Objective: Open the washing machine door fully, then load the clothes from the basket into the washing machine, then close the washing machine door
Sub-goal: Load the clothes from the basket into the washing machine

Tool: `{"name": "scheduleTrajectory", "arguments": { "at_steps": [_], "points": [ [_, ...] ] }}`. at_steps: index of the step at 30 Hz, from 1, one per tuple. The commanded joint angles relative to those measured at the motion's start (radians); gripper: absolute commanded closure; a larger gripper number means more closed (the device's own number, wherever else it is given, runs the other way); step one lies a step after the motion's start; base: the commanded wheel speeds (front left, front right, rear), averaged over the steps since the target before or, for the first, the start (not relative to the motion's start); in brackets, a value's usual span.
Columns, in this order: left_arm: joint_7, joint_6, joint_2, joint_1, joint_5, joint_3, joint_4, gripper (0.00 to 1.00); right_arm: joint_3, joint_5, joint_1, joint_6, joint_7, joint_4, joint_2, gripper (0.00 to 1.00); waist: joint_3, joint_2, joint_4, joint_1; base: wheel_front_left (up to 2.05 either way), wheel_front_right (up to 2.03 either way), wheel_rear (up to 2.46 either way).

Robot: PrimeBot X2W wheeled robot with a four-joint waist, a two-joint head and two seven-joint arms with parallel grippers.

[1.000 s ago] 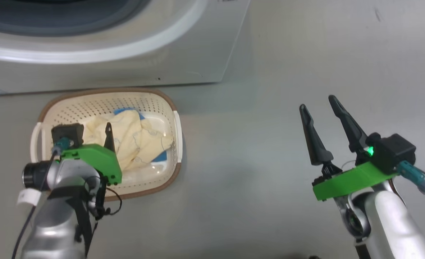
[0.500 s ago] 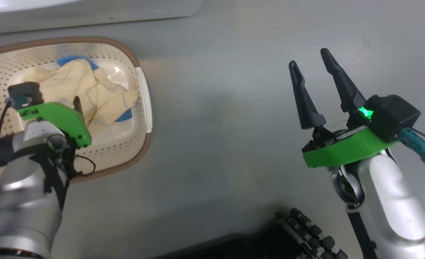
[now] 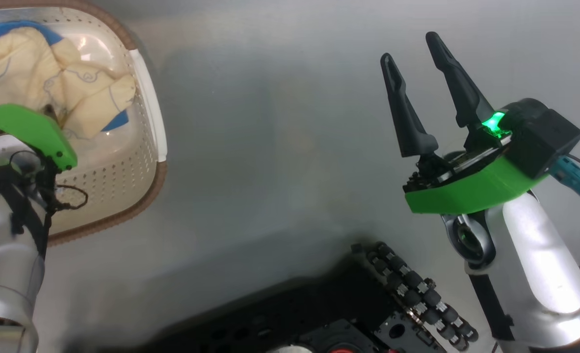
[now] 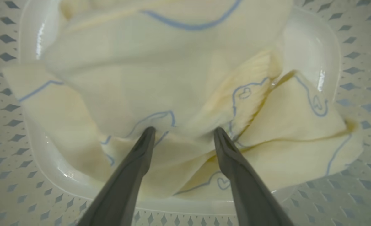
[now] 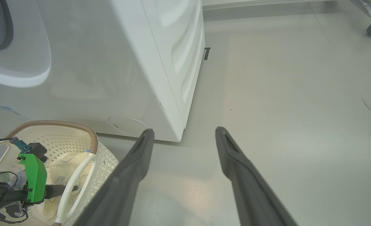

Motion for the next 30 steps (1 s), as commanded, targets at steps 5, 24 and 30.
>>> {"name": "scheduleTrajectory", "arguments": {
  "at_steps": [5, 24, 30],
  "points": [
    [-0.015, 0.028, 0.047, 0.010, -0.024, 0.031, 0.005, 0.00, 0.029, 0.017, 0.028, 0.002, -0.009, -0.042, -0.007, 0.00, 0.038, 0.0001, -0.024, -0.0002, 0.00, 0.00, 0.00],
    [-0.131, 0.049, 0.003, 0.030, -0.029, 0.006, 0.015, 1.00, -0.007, 0.000, 0.036, 0.002, -0.009, -0.025, -0.007, 0.00, -0.029, 0.0001, 0.016, -0.0002, 0.00, 0.00, 0.00],
    [-0.221, 0.045, -0.025, 0.055, -0.015, -0.016, 0.015, 1.00, -0.035, -0.021, 0.050, 0.002, -0.009, -0.012, -0.007, 0.00, -0.095, 0.0001, 0.055, -0.0002, 0.00, 0.00, 0.00]
  ]
}}
